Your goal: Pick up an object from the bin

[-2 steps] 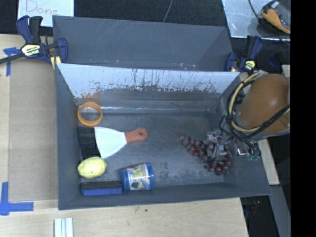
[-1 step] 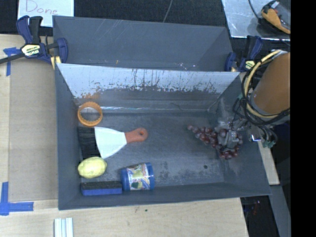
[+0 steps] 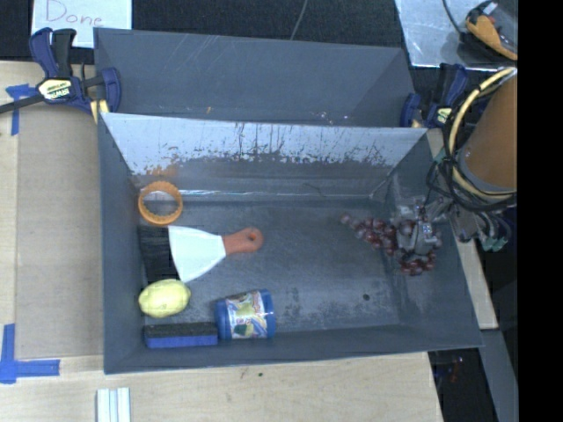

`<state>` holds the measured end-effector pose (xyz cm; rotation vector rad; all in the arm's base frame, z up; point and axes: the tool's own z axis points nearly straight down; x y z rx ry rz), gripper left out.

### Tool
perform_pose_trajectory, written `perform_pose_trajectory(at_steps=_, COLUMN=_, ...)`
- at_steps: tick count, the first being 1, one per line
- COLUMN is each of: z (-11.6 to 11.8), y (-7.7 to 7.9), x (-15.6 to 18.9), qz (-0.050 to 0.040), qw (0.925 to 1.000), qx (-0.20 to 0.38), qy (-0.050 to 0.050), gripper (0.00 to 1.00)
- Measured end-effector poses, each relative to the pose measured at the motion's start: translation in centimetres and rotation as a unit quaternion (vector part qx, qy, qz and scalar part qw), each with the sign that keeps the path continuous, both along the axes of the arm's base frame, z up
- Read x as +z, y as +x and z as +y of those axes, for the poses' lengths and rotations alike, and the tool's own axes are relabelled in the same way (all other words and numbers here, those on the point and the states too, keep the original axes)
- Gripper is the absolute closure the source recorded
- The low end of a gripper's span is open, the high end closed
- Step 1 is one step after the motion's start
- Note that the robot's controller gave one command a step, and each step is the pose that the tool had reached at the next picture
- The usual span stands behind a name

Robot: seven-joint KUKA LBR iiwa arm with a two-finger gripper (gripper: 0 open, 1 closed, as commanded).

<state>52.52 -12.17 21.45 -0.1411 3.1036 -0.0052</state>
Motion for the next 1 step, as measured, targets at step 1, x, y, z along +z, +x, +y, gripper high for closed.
perform_pose_trajectory(at_steps=1, z=-0.25, y=-0.58, x=0.89, qz=0.0035, qw=1.0000, qx=-0.001, qy=0.001, gripper=1.00)
